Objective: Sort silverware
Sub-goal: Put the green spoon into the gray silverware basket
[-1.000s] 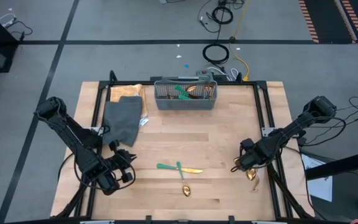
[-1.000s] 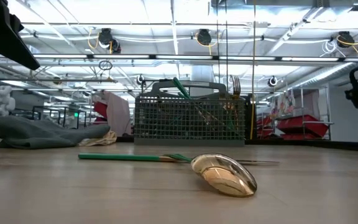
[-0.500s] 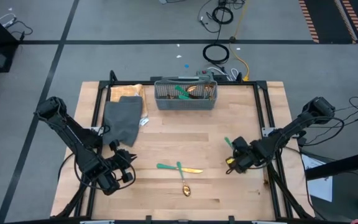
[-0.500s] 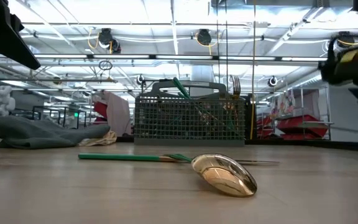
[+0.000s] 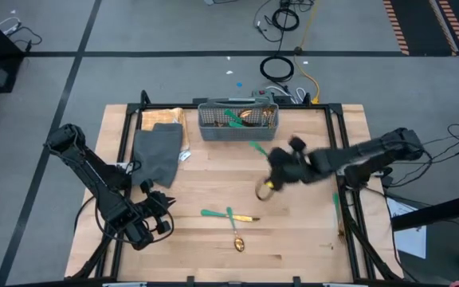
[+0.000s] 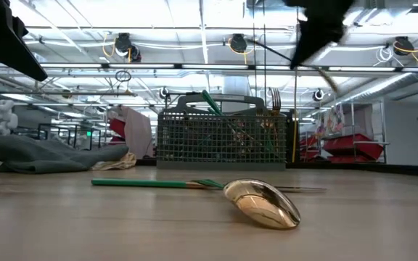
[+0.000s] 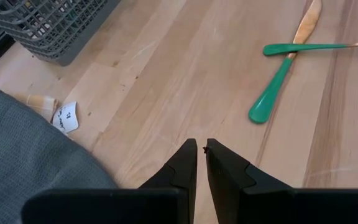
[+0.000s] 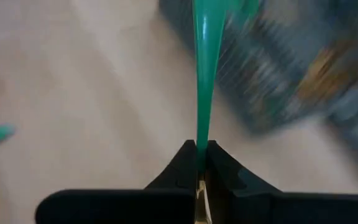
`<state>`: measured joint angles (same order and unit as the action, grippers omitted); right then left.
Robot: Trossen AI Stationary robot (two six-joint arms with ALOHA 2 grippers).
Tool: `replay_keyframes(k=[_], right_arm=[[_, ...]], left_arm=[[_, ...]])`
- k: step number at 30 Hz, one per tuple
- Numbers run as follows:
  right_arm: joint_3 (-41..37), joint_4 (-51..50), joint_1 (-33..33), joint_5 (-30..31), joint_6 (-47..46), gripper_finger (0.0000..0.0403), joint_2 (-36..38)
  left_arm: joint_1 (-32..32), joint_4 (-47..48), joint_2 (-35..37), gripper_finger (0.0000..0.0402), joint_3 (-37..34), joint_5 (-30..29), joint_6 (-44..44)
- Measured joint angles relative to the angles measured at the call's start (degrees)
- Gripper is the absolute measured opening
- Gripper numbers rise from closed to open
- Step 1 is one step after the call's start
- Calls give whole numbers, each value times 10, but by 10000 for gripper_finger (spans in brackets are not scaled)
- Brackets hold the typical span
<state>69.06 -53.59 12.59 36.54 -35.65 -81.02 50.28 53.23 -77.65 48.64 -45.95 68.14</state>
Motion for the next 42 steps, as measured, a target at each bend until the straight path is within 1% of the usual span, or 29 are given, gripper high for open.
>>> replay_keyframes(k=[3, 7, 9, 13, 16, 18, 19, 22, 27, 35, 40, 42], right_arm=[[108, -48, -55, 51, 182, 0, -60], [249, -119, -103, 170, 372, 0, -151], [300, -129, -122, 209, 471, 0, -194], [355, -128, -151, 298, 663, 0, -284], [364, -127, -164, 401, 769, 0, -345], [364, -129, -170, 465, 823, 0, -381], [364, -133, -172, 478, 831, 0, -397], [364, -140, -178, 479, 831, 0, -429], [364, -140, -187, 482, 830, 0, -454], [364, -136, -194, 457, 866, 0, -459], [364, -121, -194, 439, 880, 0, -459], [364, -105, -191, 434, 900, 6, -460]], left_arm=[[0, 0, 0, 44, 0, 0, 0], [0, 0, 0, 44, 0, 0, 1], [0, 0, 0, 44, 0, 0, 1], [0, 0, 0, 44, 0, 0, 1], [0, 0, 0, 44, 0, 0, 1], [0, 0, 0, 44, 0, 0, 2], [0, 0, 0, 44, 0, -1, 2], [0, 0, 0, 44, 0, -2, 1], [0, 0, 0, 44, 0, -9, 1], [0, -3, 0, 44, -2, -23, 1], [0, -6, 0, 44, -19, -26, 5], [0, -16, 0, 44, -27, -25, 5]])
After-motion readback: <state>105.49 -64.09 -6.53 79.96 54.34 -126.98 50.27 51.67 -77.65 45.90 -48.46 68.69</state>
